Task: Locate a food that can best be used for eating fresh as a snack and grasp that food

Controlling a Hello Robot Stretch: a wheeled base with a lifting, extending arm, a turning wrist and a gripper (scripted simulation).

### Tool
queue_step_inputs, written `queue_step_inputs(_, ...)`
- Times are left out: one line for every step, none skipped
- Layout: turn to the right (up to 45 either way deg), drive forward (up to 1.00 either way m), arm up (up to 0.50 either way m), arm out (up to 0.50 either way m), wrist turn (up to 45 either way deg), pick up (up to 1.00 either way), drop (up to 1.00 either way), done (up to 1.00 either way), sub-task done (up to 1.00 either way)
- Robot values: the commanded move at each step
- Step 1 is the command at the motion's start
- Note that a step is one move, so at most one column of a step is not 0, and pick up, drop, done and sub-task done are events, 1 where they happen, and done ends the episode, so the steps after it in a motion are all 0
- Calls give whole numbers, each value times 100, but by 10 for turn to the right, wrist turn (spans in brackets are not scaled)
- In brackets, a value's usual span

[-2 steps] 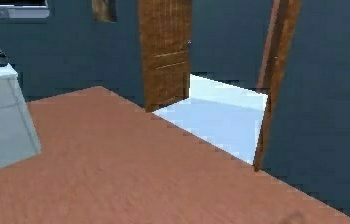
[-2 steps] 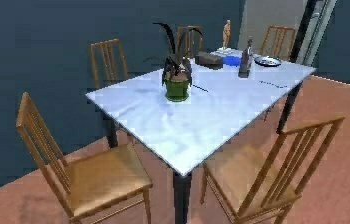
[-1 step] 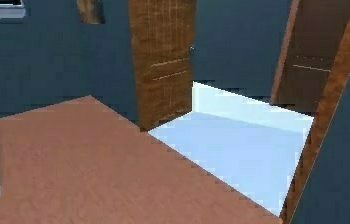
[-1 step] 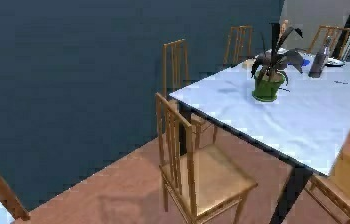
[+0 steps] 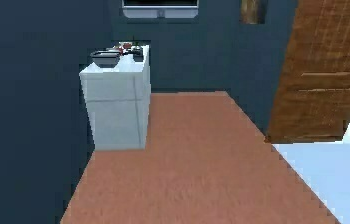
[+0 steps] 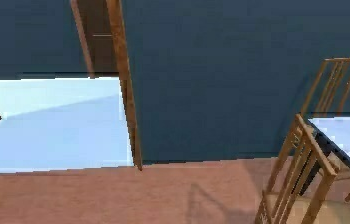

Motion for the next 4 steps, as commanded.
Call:
queue_step_inputs(0, 100, 0, 0, 0, 0, 0, 0, 0)
queue_step_inputs(0, 100, 0, 0, 0, 0, 0, 0, 0)
queue_step_inputs(0, 60, 0, 0, 0, 0, 0, 0, 0)
queue_step_inputs(-450, 0, 0, 0, 0, 0, 0, 0, 0)
